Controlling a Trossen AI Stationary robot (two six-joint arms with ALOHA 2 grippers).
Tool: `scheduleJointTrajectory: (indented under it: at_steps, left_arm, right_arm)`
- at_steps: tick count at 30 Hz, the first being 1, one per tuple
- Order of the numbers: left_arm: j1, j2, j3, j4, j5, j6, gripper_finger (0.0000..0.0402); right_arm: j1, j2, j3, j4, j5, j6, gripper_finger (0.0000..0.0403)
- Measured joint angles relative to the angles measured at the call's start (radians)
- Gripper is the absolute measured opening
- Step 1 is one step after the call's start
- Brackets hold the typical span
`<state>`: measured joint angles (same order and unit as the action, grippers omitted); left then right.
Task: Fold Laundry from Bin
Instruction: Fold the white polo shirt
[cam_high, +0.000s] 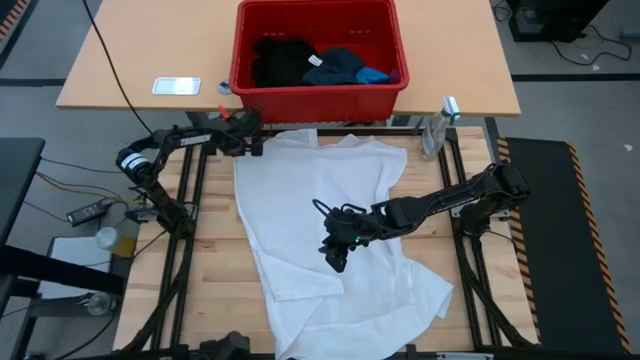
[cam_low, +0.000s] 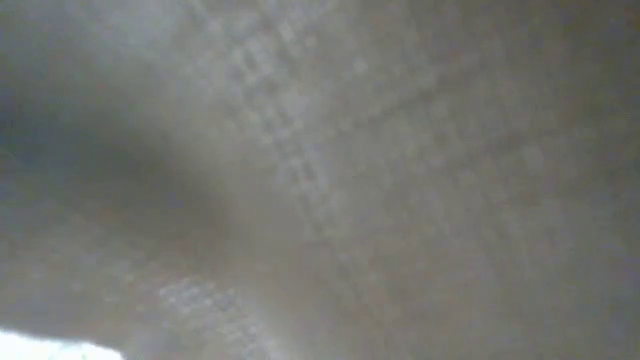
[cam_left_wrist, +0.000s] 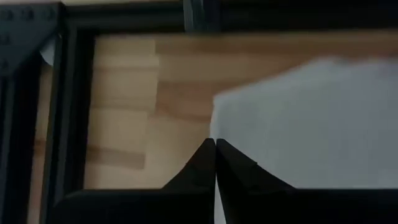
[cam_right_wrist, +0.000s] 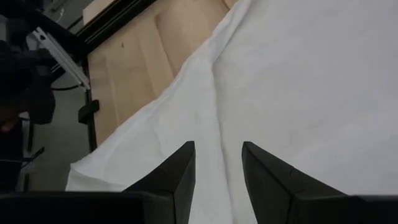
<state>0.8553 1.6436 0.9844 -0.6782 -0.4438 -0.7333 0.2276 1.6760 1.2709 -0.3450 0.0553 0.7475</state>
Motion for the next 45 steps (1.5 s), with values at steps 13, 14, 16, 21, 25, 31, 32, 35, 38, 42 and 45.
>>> scheduleJointTrajectory:
  at_steps: [13, 14, 16, 21, 25, 31, 32, 35, 38, 42, 45]
  left_arm:
    - [0.122, 0.023, 0.0, 0.053, 0.158, -0.096, 0.0108]
    - [0.129, 0.032, 0.0, 0.059, 0.175, -0.081, 0.012]
    - [0.136, 0.048, 0.0, 0.066, 0.195, -0.046, 0.0139]
    - [0.122, 0.088, 0.0, 0.092, 0.241, -0.033, 0.0151]
    - [0.102, 0.117, 0.005, 0.09, 0.238, -0.022, 0.0131]
    - [0.071, 0.106, 0.0, 0.098, 0.205, 0.03, 0.0039]
    - [0.07, 0.1, -0.001, 0.098, 0.21, 0.042, 0.0021]
    - [0.073, 0.087, -0.001, 0.098, 0.201, 0.059, 0.0008]
    - [0.079, 0.081, -0.001, 0.098, 0.195, 0.104, 0.0003]
    - [0.063, 0.042, -0.002, 0.095, 0.19, 0.174, 0.0002]
    - [0.037, -0.012, -0.002, 0.103, 0.195, 0.207, 0.0001]
  right_arm:
    - [0.006, 0.0, 0.0, 0.025, -0.004, 0.008, 0.0139]
    - [0.006, -0.001, 0.0, 0.027, -0.004, 0.008, 0.0139]
    - [0.008, -0.001, 0.0, 0.036, -0.004, 0.008, 0.0139]
    - [0.008, -0.001, 0.0, 0.038, -0.004, 0.007, 0.0139]
    - [0.009, -0.001, 0.0, 0.038, -0.004, 0.007, 0.0139]
    - [0.014, -0.001, 0.0, 0.037, -0.004, 0.012, 0.0139]
    - [0.014, -0.001, 0.0, 0.037, -0.004, 0.012, 0.0139]
    - [0.014, -0.001, -0.001, 0.037, -0.004, 0.012, 0.0139]
    - [0.014, -0.001, -0.001, 0.037, -0.004, 0.012, 0.0139]
    - [0.014, -0.008, -0.002, 0.015, -0.004, 0.011, 0.0139]
    - [0.007, -0.03, -0.002, -0.016, 0.0, 0.008, 0.0139]
